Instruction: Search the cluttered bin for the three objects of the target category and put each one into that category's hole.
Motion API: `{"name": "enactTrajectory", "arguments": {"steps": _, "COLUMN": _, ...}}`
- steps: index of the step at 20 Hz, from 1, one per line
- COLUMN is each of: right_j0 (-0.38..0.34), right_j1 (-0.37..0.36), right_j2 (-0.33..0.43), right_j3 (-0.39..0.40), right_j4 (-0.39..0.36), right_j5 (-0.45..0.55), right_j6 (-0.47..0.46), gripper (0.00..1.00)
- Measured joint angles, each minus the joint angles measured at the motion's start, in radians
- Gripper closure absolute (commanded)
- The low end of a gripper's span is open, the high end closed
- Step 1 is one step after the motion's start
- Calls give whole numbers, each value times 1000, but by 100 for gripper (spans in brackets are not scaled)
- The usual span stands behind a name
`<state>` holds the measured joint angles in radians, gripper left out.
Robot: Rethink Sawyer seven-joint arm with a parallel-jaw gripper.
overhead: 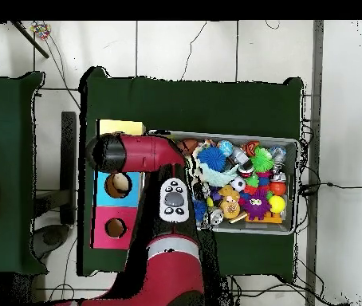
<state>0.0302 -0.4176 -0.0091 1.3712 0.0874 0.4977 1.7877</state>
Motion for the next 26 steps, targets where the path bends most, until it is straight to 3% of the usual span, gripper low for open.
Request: {"name": "enactTrajectory", "arguments": {"steps": 26, "right_j0": -94, "right_j1": -48, "right_j2": 99, "right_j3": 7, "right_j4": -4, "right_j5": 112, "right_j6": 0, "gripper": 100}}
